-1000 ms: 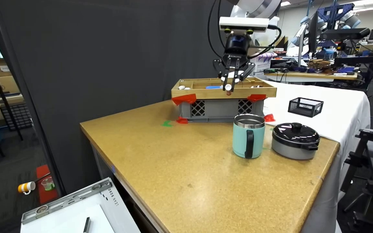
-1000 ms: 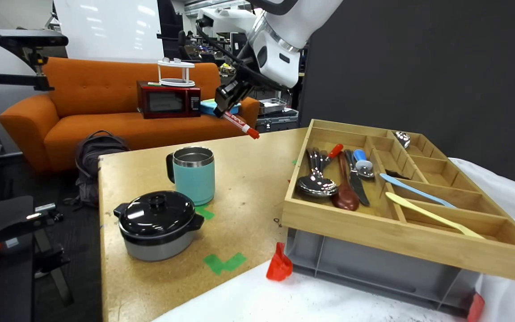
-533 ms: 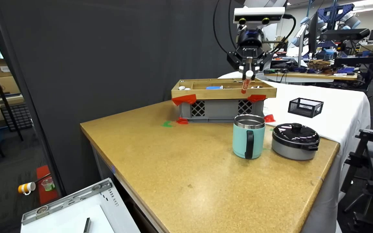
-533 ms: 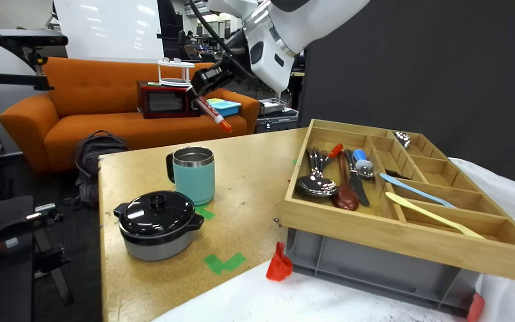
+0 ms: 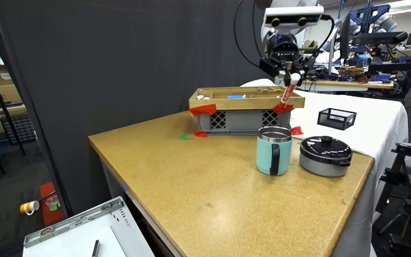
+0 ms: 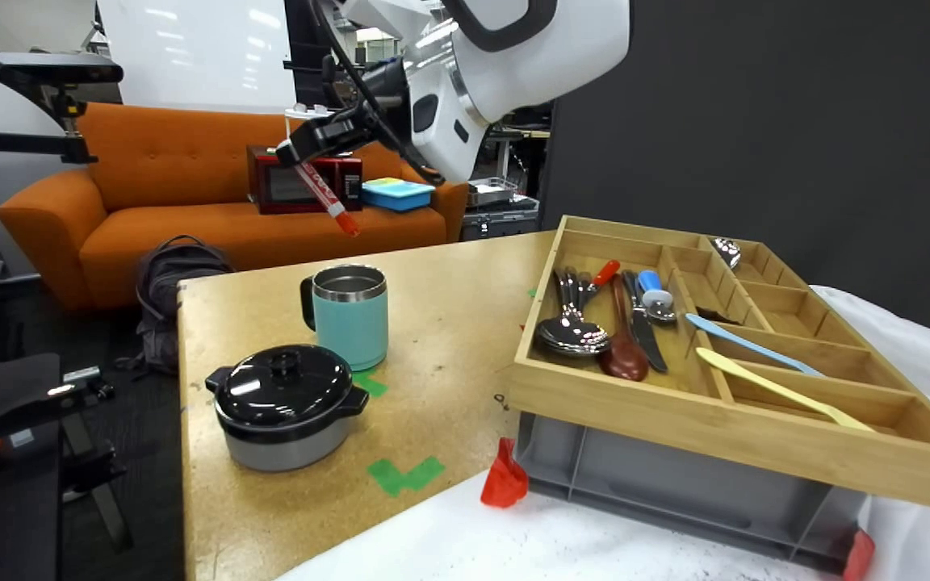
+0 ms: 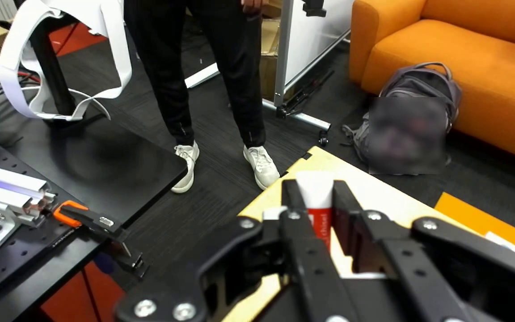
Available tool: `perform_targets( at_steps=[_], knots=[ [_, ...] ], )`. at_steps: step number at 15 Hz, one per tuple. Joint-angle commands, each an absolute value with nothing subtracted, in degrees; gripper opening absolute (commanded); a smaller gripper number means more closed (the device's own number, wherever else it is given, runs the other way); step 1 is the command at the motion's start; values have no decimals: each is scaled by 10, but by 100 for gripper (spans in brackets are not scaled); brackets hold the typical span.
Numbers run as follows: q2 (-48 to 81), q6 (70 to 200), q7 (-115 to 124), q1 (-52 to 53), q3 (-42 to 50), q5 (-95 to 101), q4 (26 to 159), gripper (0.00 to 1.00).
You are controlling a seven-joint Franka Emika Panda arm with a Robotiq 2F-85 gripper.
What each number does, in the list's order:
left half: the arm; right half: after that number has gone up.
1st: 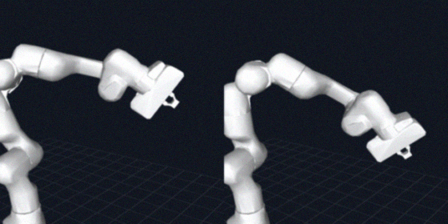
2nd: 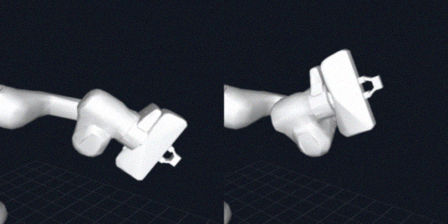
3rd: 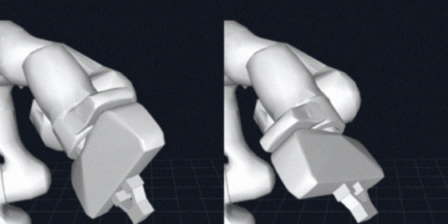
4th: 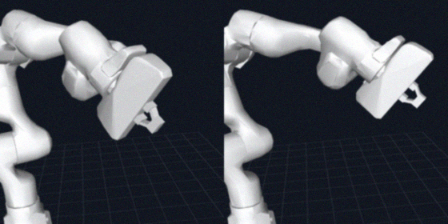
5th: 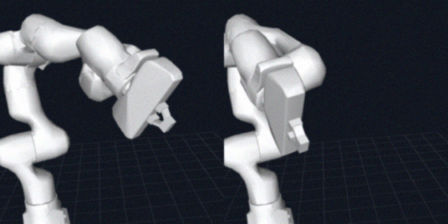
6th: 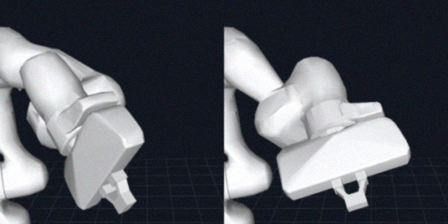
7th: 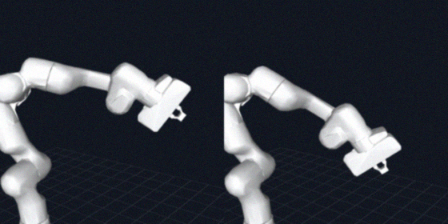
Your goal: Put the marker in the cup
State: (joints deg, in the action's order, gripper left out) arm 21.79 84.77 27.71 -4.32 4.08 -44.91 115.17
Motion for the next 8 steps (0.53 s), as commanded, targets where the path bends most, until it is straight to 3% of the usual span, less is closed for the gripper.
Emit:
perform_targets(
  at_steps=[1, 8],
  knots=[
    [258, 826, 245, -41, 41, -471, 1134, 5],
    [363, 830, 198, -46, 41, -505, 1076, 5]
  ],
)
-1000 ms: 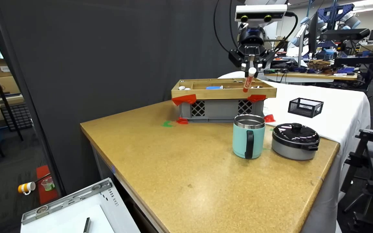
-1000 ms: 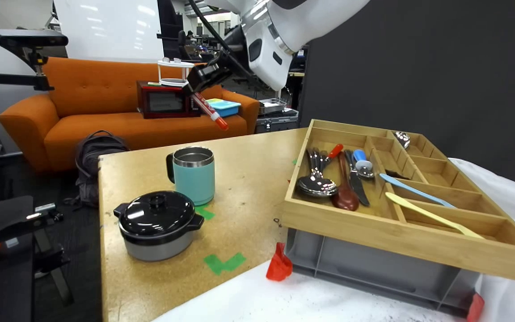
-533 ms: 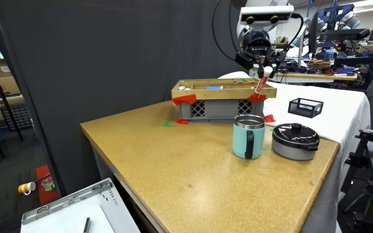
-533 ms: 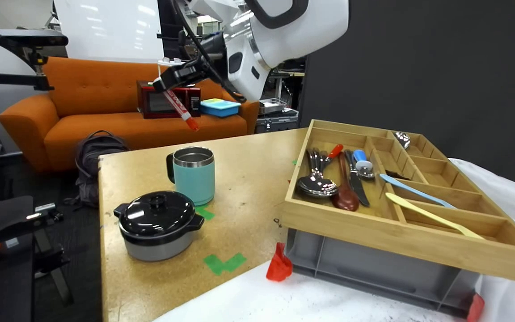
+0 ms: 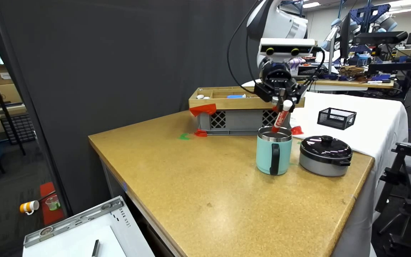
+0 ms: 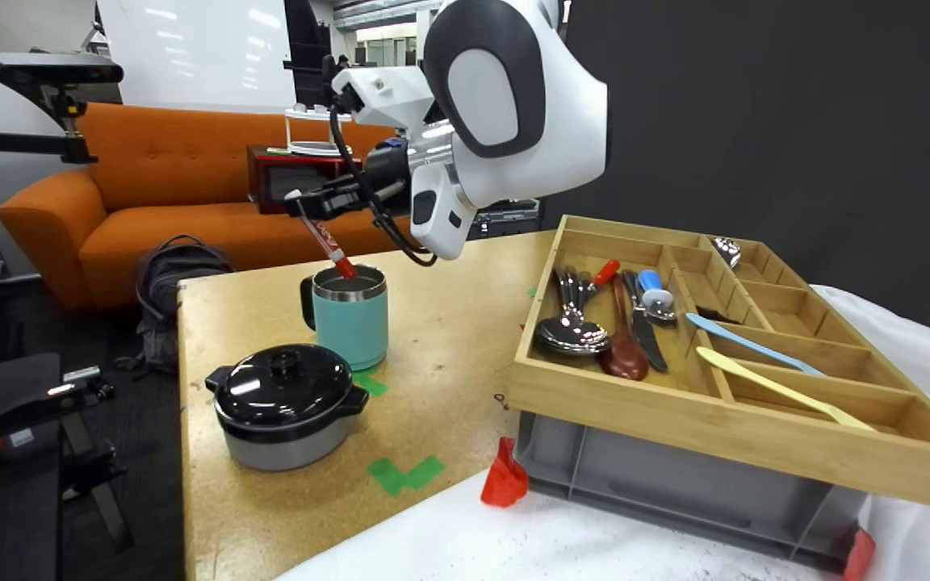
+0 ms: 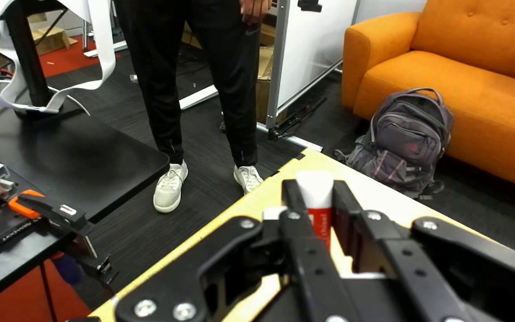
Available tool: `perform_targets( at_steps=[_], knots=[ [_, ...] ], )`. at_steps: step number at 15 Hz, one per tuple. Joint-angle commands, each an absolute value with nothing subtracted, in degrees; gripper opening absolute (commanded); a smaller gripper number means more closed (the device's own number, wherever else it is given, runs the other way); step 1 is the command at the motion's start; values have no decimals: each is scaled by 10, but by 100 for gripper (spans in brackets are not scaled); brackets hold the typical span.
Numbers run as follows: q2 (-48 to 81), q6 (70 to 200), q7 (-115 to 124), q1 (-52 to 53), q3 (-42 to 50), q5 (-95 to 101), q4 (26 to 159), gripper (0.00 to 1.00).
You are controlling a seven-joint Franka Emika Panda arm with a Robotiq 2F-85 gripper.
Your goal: Put the marker in the cup
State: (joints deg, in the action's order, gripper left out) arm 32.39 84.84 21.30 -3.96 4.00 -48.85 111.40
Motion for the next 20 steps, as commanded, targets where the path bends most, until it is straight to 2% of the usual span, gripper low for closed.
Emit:
perform_targets(
  at_steps=[1, 2, 3, 4, 11, 13, 20],
  knots=[
    [377, 835, 197, -45, 43, -507, 1065, 5],
    [391, 837, 198, -45, 44, -509, 1055, 6],
    [401, 841, 200, -44, 45, -511, 1047, 36],
    [410, 846, 203, -43, 46, -513, 1040, 46],
    [379, 882, 214, -31, 61, -506, 1049, 95],
    [335, 916, 224, -18, 70, -497, 1074, 100],
    [187, 1036, 305, 10, 77, -413, 1125, 100]
  ],
)
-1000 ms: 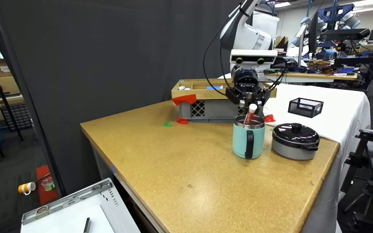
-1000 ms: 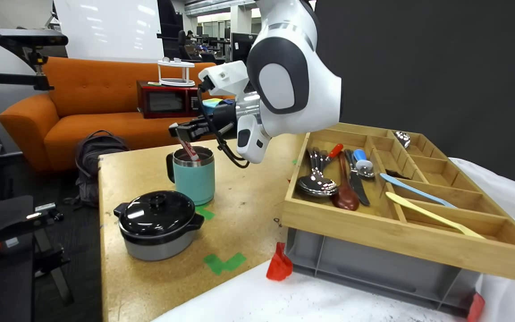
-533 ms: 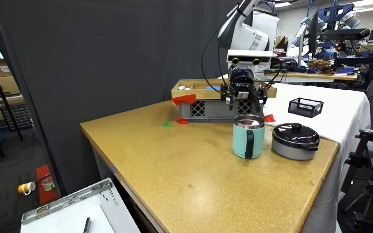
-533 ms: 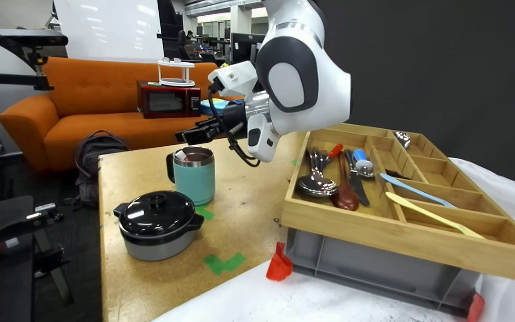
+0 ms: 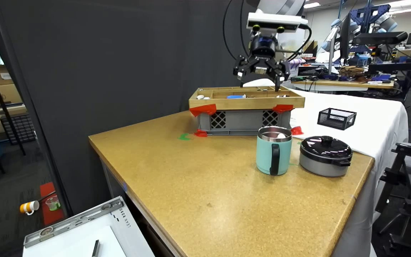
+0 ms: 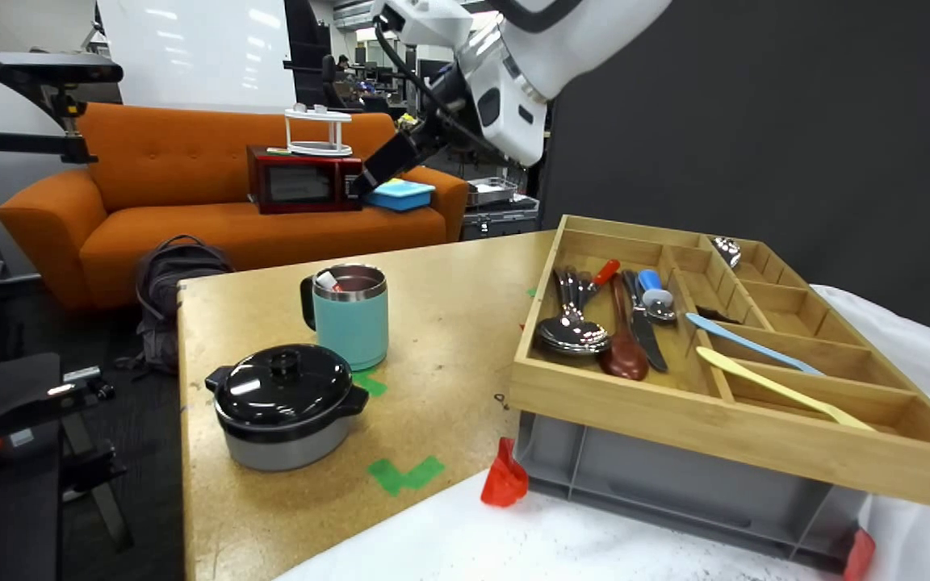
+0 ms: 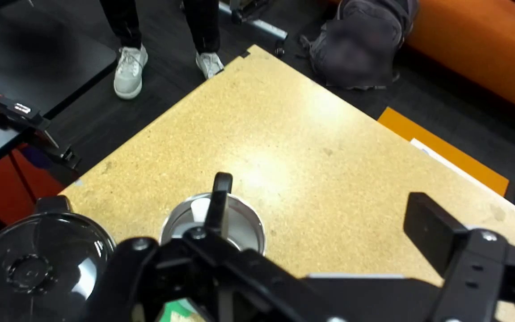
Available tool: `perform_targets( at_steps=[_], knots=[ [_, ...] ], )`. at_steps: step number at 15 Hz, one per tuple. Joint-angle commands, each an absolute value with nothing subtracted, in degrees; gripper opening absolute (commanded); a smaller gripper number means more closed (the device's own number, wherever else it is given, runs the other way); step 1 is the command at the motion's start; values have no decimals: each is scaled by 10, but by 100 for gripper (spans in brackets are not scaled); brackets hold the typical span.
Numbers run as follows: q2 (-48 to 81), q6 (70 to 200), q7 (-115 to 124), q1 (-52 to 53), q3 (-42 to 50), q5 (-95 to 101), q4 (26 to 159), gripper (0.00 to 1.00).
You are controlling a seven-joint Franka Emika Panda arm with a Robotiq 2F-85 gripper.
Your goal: Put the marker in the cup
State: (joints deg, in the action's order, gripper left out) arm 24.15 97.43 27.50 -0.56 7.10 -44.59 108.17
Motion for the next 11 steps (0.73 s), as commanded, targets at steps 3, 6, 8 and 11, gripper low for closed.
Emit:
perform_targets(
  at_steps=[3, 6, 8, 11],
  knots=[
    [134, 1079, 345, 8, 73, -370, 1147, 100],
    [85, 1114, 372, 4, 66, -336, 1165, 100],
    [57, 1133, 387, 2, 62, -314, 1176, 100],
    [30, 1152, 411, 0, 52, -281, 1188, 100]
  ],
)
